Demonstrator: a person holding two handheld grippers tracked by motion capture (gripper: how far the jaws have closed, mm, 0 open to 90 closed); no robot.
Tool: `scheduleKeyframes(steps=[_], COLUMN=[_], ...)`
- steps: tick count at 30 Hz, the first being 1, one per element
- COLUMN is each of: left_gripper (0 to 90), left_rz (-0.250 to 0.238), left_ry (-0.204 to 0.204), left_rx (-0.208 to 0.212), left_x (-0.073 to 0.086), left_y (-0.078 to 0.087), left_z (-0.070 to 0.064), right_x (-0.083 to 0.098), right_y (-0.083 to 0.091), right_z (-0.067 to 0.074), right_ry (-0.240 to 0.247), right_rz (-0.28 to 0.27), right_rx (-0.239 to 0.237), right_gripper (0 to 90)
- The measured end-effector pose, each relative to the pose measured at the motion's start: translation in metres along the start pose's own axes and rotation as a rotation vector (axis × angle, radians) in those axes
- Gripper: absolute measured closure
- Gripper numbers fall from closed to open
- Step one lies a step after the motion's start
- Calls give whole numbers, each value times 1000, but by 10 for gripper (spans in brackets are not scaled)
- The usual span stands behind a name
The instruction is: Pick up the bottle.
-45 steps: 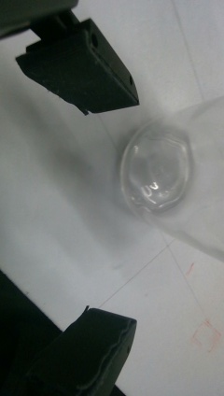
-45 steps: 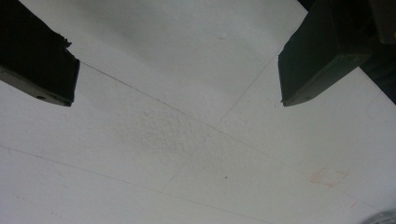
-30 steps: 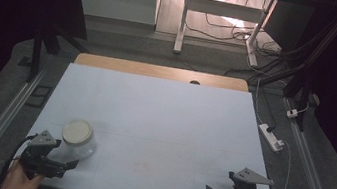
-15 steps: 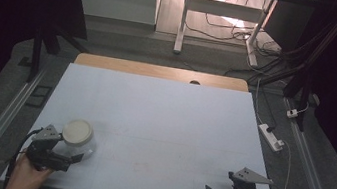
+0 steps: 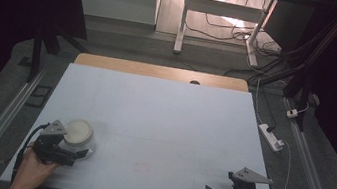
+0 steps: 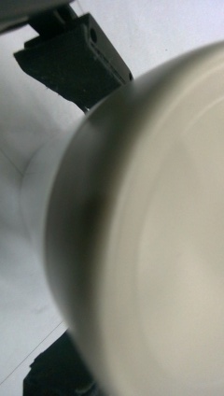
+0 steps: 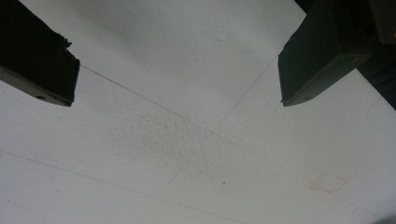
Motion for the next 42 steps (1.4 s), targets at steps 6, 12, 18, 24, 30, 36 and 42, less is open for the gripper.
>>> scheduleKeyframes(steps=[6, 12, 18, 24, 30, 36, 42], left_gripper=[0, 17, 60, 66, 69, 70, 72], left_rz=[-5, -13, -10, -10, -14, -11, -1], left_ry=[-19, -28, -36, -42, -43, -44, -29], left_rx=[-2, -8, -30, -37, -38, -40, -41], left_x=[-6, -11, -11, -11, -11, -11, -13], left_y=[-2, -2, -1, -1, -1, -1, -1], left_z=[1, 2, 2, 2, 2, 2, 2], right_x=[0, 0, 0, 0, 0, 0, 0], right_y=[0, -1, -1, -1, -1, -1, -1], right_z=[0, 1, 1, 1, 1, 1, 1], right_ry=[2, 4, 5, 5, 6, 7, 8], right_rz=[2, 3, 4, 4, 5, 8, 8], right_rx=[-2, -3, -2, -3, -3, -3, -2], right_gripper=[0, 0, 0, 0, 0, 0, 0])
Point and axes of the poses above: each handheld gripper's, and its own axes: y roughly backward along the jaws, x roughly out of its underside, z roughly to its left, the point moved 10 cm from there along -y, roughly forward along the jaws, and after that the axes turned 15 degrees about z, right-handed, at the moved point
